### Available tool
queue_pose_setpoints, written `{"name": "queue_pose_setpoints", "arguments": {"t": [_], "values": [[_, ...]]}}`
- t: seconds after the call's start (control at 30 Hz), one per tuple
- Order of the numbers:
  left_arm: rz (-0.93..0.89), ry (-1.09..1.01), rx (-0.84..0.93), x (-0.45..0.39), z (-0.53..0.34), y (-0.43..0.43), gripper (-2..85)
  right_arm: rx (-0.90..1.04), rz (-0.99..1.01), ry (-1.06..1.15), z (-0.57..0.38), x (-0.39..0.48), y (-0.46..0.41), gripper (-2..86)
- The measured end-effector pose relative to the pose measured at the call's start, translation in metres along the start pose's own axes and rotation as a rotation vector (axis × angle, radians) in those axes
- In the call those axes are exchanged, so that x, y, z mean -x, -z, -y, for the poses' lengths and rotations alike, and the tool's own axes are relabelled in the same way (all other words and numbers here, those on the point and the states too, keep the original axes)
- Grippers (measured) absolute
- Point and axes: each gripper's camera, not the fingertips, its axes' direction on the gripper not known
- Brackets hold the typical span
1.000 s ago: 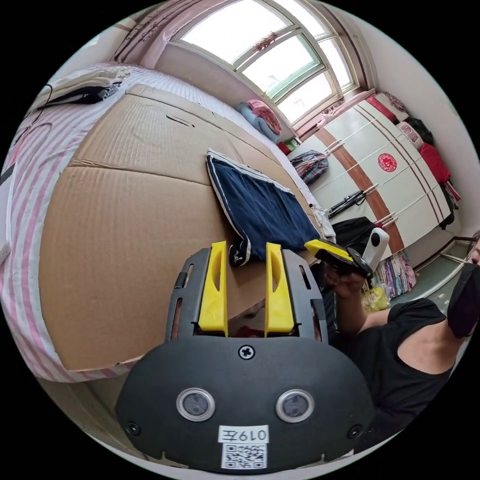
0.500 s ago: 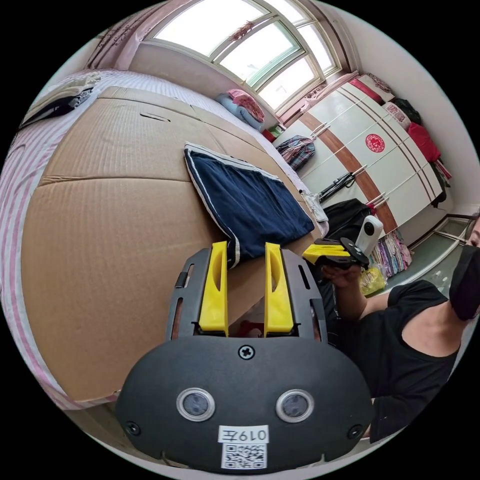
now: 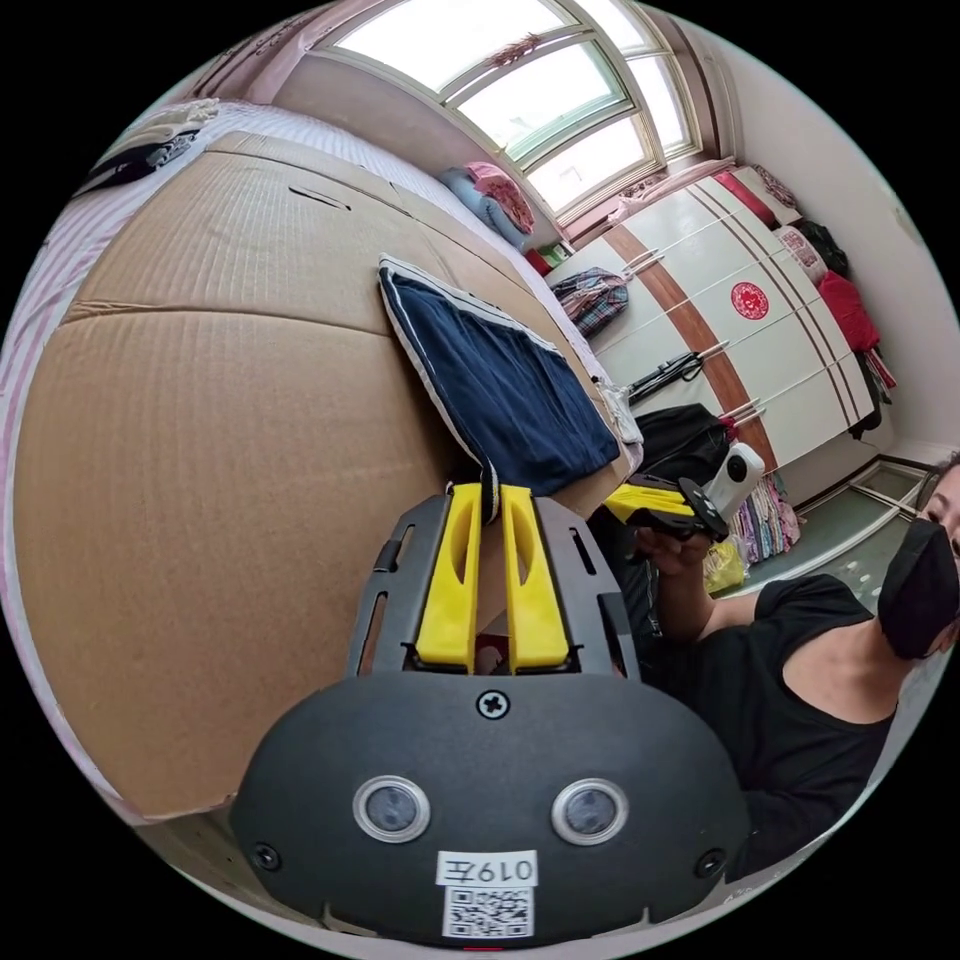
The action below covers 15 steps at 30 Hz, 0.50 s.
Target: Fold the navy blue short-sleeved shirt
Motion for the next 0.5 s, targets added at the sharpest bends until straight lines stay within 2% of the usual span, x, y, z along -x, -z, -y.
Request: {"name": "queue_pose_setpoints", "arguments": {"t": [0.2, 0.33, 0.5], "values": [[-0.038, 0.005, 0.014, 0.008, -0.005, 0.001, 2.0, 0.019, -0.079, 0.03, 0.024, 0.006, -0.047, -1.0], [-0.066, -0.03, 0.015, 0.005, -0.005, 0.002, 1.8, 0.041, -0.052, 0.11, 0.09, -0.015, -0.079, -0.9], [-0.001, -0.035, 0.06, 0.001, -0.006, -0.007, 2.0, 0.153, -0.041, 0.256, 0.202, -0.054, -0.157, -0.2]]}}
